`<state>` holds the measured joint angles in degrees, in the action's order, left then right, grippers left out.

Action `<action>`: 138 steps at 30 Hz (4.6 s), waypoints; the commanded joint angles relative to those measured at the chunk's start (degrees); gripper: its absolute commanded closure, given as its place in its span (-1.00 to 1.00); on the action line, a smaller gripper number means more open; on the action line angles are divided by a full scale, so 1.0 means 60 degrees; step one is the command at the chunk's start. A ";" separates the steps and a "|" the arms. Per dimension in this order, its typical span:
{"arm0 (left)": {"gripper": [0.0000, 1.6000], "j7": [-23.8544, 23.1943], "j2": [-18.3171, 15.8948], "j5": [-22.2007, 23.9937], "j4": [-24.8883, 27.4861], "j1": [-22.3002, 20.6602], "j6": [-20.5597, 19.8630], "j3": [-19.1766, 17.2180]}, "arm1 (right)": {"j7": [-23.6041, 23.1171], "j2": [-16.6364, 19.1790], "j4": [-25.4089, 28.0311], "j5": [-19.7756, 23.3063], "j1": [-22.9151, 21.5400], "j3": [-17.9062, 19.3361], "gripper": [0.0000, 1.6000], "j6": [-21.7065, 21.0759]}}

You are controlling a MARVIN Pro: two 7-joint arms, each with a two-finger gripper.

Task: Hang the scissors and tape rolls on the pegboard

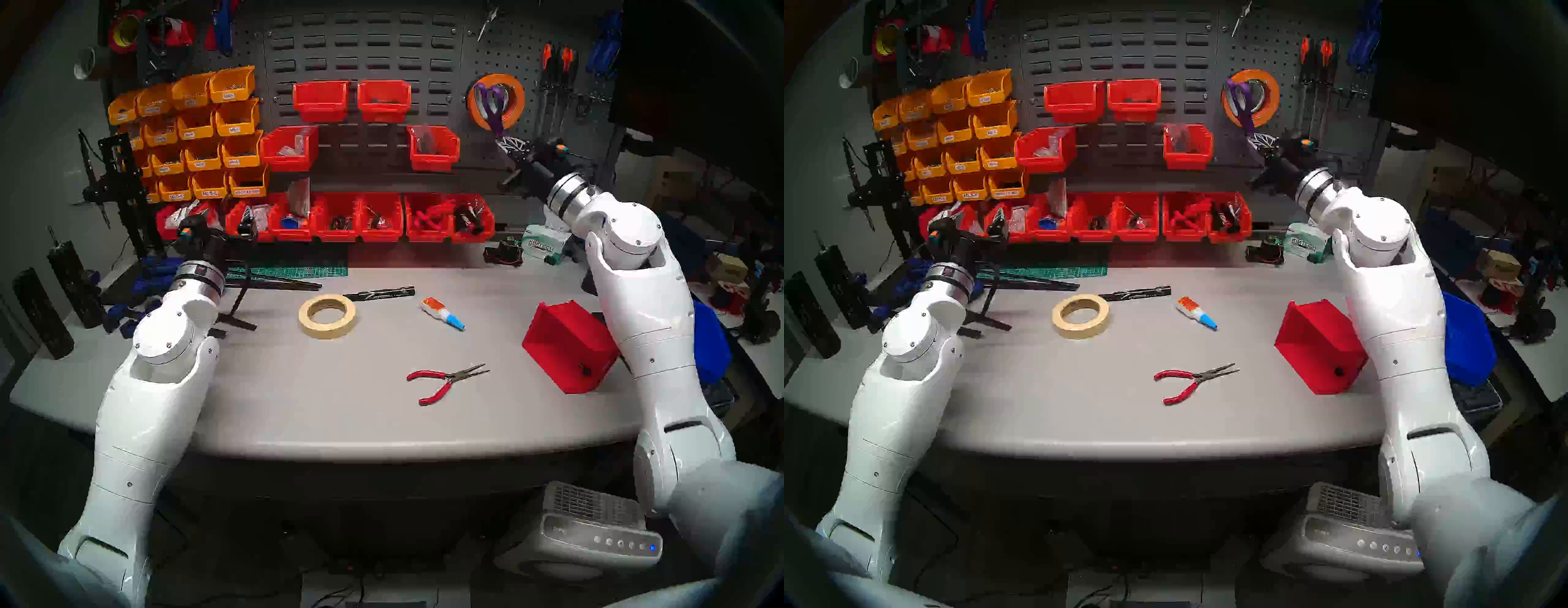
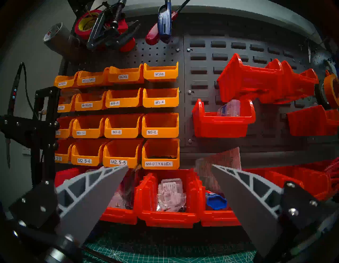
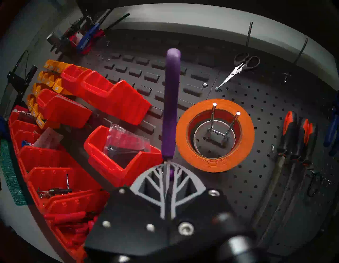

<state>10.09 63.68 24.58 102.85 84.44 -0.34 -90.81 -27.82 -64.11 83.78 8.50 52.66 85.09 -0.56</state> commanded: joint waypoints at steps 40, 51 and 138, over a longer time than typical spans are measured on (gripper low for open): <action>-1.00 0.0019 -0.0017 0.0015 0.0272 -0.0281 0.0114 -0.0120 | -0.1113 -0.0086 -0.1757 0.0613 -0.1725 0.0219 1.00 0.0282; -1.00 0.0019 -0.0017 0.0015 0.0272 -0.0281 0.0115 -0.0120 | -0.1654 0.0088 -0.2094 0.0614 -0.1971 0.0267 1.00 0.0541; -1.00 0.0019 -0.0015 0.0016 0.0274 -0.0282 0.0115 -0.0121 | -0.3154 -0.0505 -0.4225 0.1903 -0.2812 0.1184 1.00 0.0266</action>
<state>10.08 63.68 24.58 102.85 84.44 -0.34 -90.81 -46.88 -67.39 56.94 19.48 39.34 91.35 -0.26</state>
